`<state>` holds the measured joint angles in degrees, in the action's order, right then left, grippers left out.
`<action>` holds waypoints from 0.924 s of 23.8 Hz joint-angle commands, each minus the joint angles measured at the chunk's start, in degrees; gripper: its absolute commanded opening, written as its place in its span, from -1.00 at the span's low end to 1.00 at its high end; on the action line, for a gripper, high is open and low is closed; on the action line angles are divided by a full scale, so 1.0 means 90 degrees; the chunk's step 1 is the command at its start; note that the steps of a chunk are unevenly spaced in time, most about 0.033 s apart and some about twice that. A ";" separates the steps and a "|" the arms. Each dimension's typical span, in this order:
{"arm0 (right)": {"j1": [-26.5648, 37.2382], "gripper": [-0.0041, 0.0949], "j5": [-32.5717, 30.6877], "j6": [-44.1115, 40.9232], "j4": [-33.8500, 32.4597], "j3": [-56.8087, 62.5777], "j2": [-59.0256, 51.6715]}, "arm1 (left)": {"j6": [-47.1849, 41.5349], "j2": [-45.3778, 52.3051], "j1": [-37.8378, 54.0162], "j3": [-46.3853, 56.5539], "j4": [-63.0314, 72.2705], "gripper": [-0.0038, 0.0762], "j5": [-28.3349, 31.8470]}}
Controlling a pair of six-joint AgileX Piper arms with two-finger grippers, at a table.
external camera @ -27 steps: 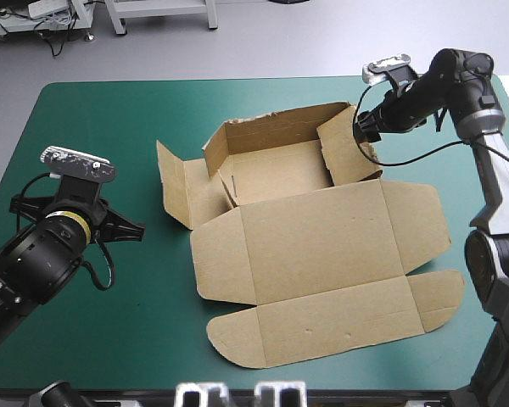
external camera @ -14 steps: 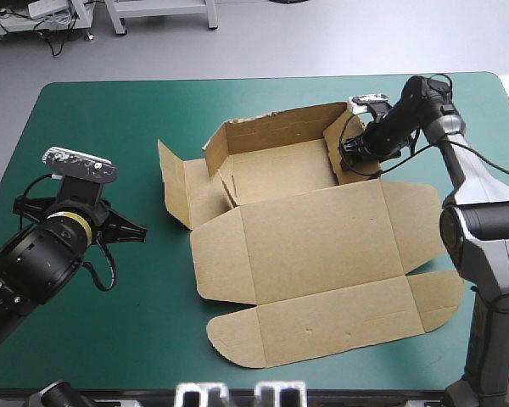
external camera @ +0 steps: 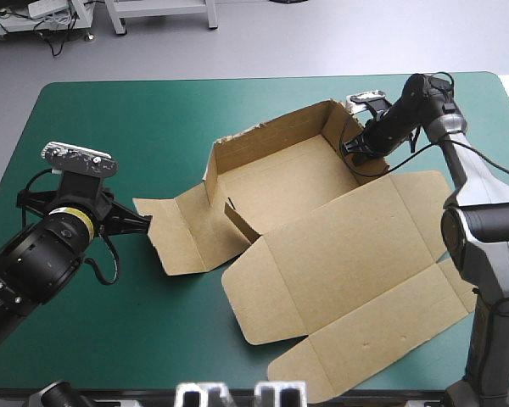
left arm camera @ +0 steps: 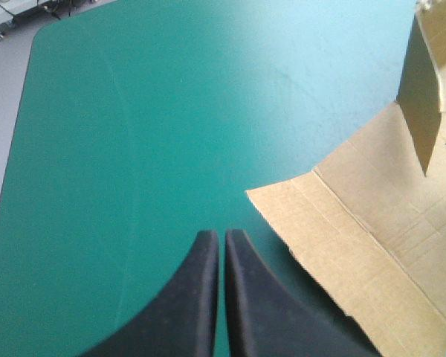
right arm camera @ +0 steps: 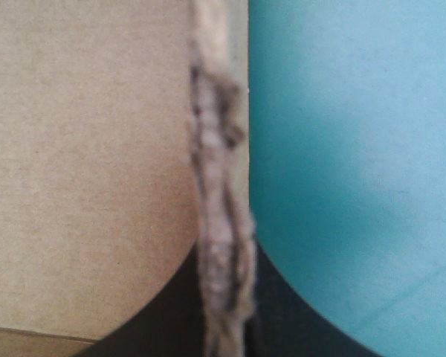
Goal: Fold the box
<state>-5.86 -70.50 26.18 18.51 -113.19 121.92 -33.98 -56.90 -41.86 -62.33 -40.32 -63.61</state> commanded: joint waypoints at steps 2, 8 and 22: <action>0.0280 -0.95 -0.0159 0.0058 0.0313 -0.0244 -0.1334 | -0.0296 0.0082 -0.0004 -0.0148 -0.0474 -0.87 0.0951; 0.1391 -0.95 -0.0159 0.0226 0.0468 -0.0244 -0.2672 | -0.0619 0.0082 0.0700 -0.0148 0.0047 -0.87 0.2928; 0.1958 -0.95 -0.0159 0.0353 0.1255 -0.0244 -0.3189 | 0.6031 -0.1545 0.4316 -0.0148 0.8998 -0.87 0.3311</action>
<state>11.43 -70.66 29.10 23.57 -113.49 96.33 11.61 -70.17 -7.99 -62.16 26.81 -34.95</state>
